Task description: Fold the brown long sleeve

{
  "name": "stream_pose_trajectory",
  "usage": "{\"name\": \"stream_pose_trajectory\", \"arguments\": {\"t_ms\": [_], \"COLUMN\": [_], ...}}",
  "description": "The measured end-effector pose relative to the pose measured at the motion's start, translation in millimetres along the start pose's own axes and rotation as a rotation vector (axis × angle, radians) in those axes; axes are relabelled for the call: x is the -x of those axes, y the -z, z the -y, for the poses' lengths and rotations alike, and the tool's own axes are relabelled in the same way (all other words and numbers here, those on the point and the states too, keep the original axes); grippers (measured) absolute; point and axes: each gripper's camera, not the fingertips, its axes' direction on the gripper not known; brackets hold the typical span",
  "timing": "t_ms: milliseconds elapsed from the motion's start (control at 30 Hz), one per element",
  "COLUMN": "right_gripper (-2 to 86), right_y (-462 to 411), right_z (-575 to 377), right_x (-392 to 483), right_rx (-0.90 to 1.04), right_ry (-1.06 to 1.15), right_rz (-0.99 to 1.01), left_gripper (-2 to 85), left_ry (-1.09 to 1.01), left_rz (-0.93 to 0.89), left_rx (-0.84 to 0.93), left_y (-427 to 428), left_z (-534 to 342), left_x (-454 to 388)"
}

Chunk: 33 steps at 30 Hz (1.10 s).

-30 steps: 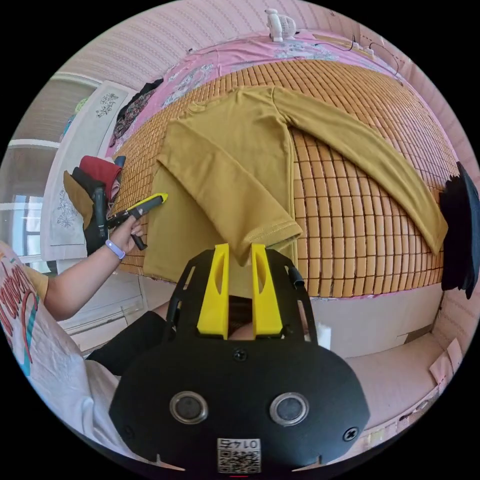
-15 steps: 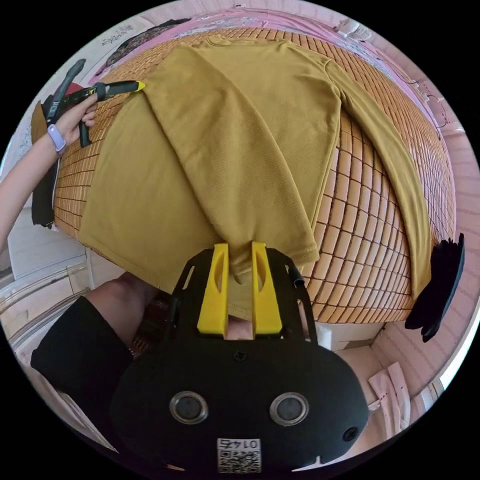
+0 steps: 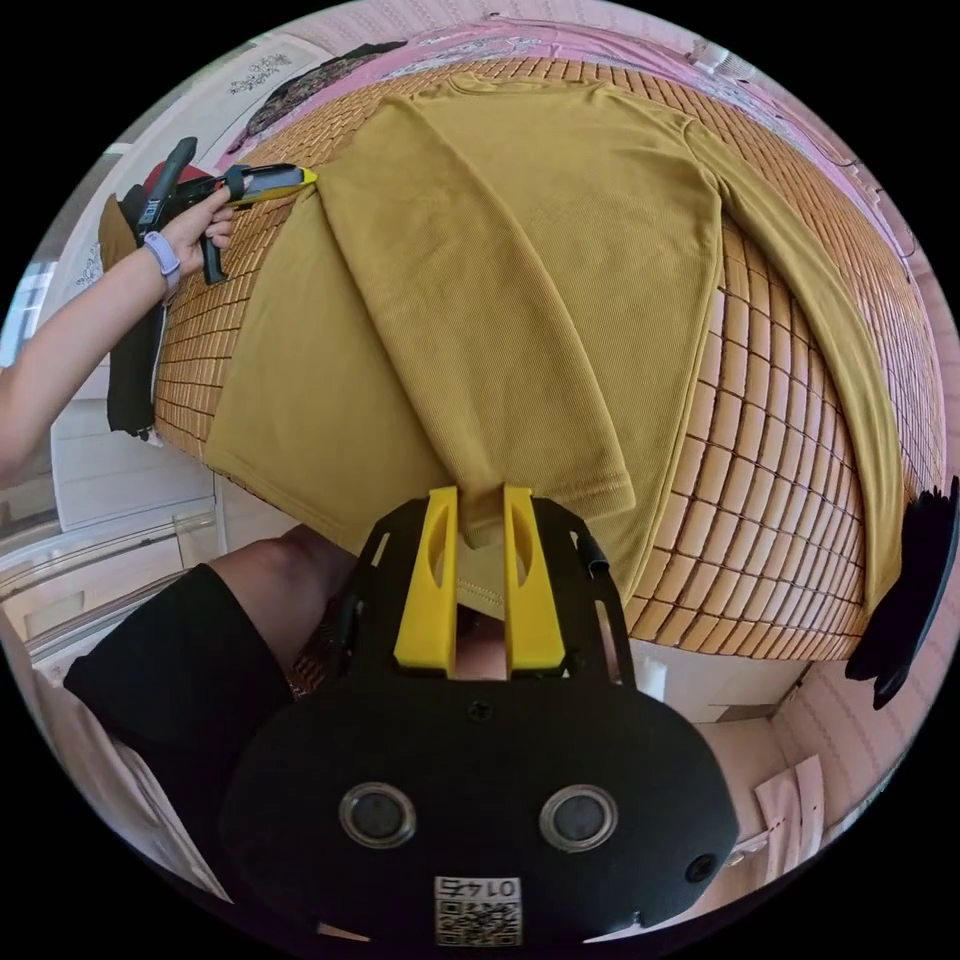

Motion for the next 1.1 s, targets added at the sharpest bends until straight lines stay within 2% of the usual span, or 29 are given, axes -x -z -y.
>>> {"name": "stream_pose_trajectory", "arguments": {"t_ms": [133,233,333,400,500,600,700,800,933,1100], "right_gripper": [8.4,7.6,5.0,4.3,4.6,5.7,5.1,9.7,12.0,12.5], "right_y": [12.4,19.6,29.6,35.4,34.1,37.3,57.0,71.8,75.5,56.9], "right_z": [-26.9,-46.1,-62.8,-70.4,-75.6,-90.0,-120.4,-150.7,-187.7,-201.0], "right_x": [-9.0,-15.9,-31.1,-48.0,-92.7,-147.2,-192.7,-232.8,-278.3,-306.1], "right_rx": [-0.009,-0.015,-0.070,-0.127,-0.137,-0.156,-0.347,-0.477,-0.619,-0.572], "right_ry": [0.046,0.057,-0.007,-0.095,-0.232,-0.410,-0.539,-0.690,-0.891,-0.978], "right_rz": [0.052,0.080,0.036,-0.021,0.023,0.035,-0.012,-0.128,-0.182,-0.226], "left_gripper": [7.2,6.4,6.3,6.3,6.5,7.2,7.5,7.9,9.2,10.4], "left_ry": [0.015,-0.052,-0.160,-0.286,-0.488,-0.671,-0.828,-0.965,-1.049,-1.099], "left_rz": [0.023,0.044,-0.031,-0.128,-0.252,-0.265,-0.286,-0.289,-0.241,-0.211], "left_rx": [-0.048,-0.092,-0.072,-0.022,0.072,0.158,0.152,0.142,0.109,0.085], "left_y": [19.2,38.9,40.7,27.6,-2.6,-37.7,-60.0,-76.7,-97.5,-132.4], "left_z": [-5.5,-16.8,-26.8,-31.8,-32.5,-28.4,-23.8,-19.5,-9.1,11.9], "left_x": [3.4,-11.5,-43.7,-84.7,-149.5,-218.1,-282.4,-336.0,-376.8,-427.3]}}
